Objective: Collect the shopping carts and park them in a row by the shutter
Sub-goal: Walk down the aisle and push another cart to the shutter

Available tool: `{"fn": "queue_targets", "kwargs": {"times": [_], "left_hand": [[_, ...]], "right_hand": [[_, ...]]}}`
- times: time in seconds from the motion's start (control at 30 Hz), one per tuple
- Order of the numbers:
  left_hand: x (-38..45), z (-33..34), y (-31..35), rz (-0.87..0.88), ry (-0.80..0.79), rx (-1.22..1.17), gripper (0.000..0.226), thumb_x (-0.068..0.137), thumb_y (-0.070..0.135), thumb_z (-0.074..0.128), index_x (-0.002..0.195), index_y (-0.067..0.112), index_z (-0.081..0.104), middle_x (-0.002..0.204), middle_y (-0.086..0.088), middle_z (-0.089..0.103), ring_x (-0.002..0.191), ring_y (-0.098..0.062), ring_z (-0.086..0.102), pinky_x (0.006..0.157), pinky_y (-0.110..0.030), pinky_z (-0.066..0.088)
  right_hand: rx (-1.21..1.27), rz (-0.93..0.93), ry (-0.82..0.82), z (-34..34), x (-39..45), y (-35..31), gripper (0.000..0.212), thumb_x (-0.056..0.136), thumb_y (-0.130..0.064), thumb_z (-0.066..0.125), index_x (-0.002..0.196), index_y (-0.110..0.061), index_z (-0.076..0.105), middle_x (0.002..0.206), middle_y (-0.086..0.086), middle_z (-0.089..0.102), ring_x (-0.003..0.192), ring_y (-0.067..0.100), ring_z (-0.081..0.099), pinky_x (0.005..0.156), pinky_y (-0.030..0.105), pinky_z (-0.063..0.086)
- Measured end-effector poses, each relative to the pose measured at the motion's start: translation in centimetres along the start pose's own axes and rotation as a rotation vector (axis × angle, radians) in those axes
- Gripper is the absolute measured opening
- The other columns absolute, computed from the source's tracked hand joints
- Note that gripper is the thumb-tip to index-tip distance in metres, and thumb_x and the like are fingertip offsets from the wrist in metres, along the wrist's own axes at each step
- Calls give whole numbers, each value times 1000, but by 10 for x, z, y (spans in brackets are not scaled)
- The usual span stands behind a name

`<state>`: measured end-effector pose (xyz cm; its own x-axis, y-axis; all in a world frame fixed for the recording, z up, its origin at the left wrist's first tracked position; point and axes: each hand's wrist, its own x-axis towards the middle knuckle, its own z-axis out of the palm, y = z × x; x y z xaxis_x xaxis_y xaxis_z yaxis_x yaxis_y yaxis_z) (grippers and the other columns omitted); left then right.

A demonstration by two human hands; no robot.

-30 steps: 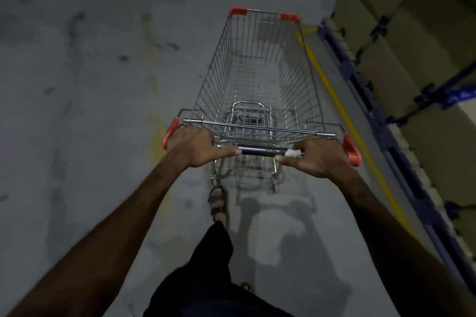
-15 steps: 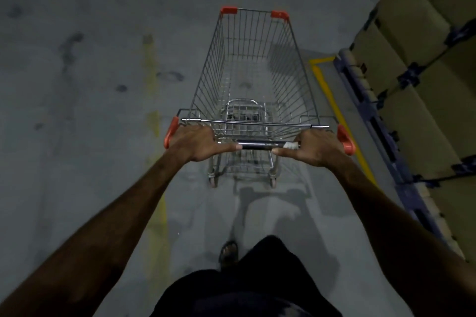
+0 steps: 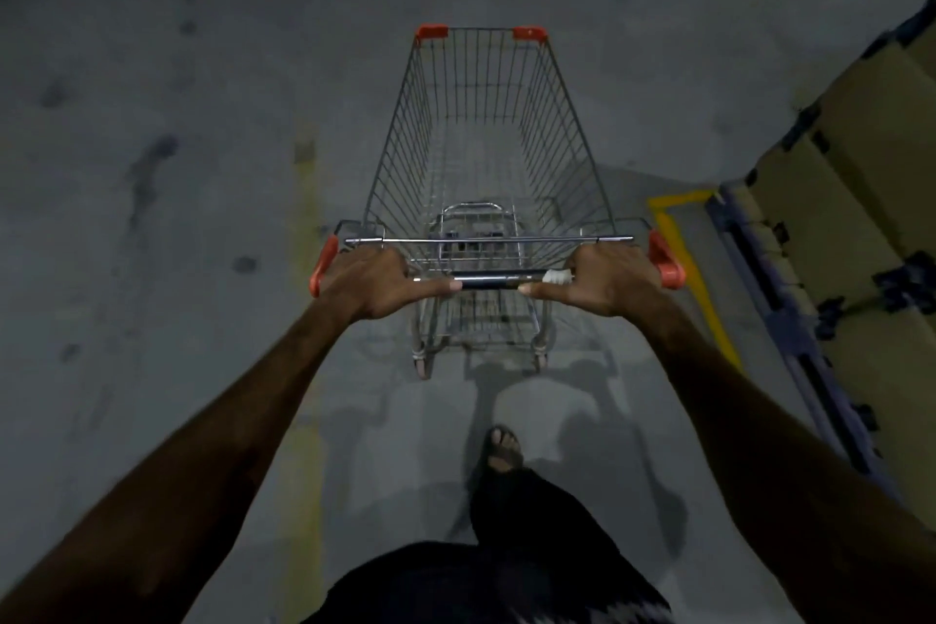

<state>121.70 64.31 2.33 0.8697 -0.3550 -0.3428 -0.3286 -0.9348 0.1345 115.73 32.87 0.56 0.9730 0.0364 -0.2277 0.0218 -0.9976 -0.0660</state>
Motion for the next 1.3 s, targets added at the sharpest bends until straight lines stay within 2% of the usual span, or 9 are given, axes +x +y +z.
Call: {"fn": "queue_targets", "kwargs": {"times": [0.1,0.17,0.27,0.53,0.73,0.87,1.1,1.17,1.3], "left_hand": [[77,-26,-23,-66,-1,4,109,63,115,17,66,20,71,88,4,75,95,-22,68,121,-65,19],[124,-44,-41,-86,-17,16,111,59,116,13,63,20,69,83,6,73,96,-21,69,123,-67,15],[196,-74,-63,-100,-8,24,112,58,117,11,65,22,71,86,5,76,99,-22,71,124,-66,14],[407,-153,-142,-90,37,4,111,61,115,14,58,18,67,65,9,67,77,-14,66,124,-66,14],[553,-226,-194,-88,-27,-6,107,64,114,18,60,19,67,70,10,67,79,-14,62,125,-66,11],[648,-268,-229,-105,-50,-3,107,63,115,17,64,21,68,72,12,63,89,-17,66,126,-66,5],[829,-339,-282,-88,-3,5,98,77,105,28,68,18,72,79,1,74,84,-17,70,117,-53,31],[887,-361,-300,-105,15,9,102,73,109,24,69,19,73,83,2,75,88,-17,70,121,-57,24],[999,-409,-336,-140,21,13,102,66,113,16,65,24,66,102,3,79,109,-20,71,126,-64,11]], "right_hand": [[5,-29,-11,-23,84,7,98,64,-111,27,61,-19,63,60,-5,60,61,15,59,69,33,46],[-3,-42,-1,-38,137,9,96,66,-109,31,61,-19,63,58,-6,58,61,15,58,69,33,44],[-16,-70,24,-59,219,15,92,68,-107,34,59,-20,59,56,-7,55,59,15,58,68,32,46],[-38,-66,42,-104,455,25,101,63,-113,23,57,-19,59,53,-7,57,54,11,57,68,31,54],[-51,-67,-3,-145,621,29,98,69,-109,25,60,-20,65,55,-8,59,54,8,57,62,28,45],[-112,-70,68,-160,730,35,101,66,-111,20,62,-22,66,56,-9,60,59,12,63,67,29,52],[-124,-88,127,-199,943,56,103,63,-113,20,58,-19,63,50,-7,55,53,13,61,64,29,54],[-63,-86,104,-218,1006,60,102,63,-113,23,58,-19,62,51,-10,55,52,10,59,63,28,53],[-37,-63,84,-260,1132,65,105,58,-114,25,69,-20,69,66,-6,65,70,16,69,76,32,57]]}}
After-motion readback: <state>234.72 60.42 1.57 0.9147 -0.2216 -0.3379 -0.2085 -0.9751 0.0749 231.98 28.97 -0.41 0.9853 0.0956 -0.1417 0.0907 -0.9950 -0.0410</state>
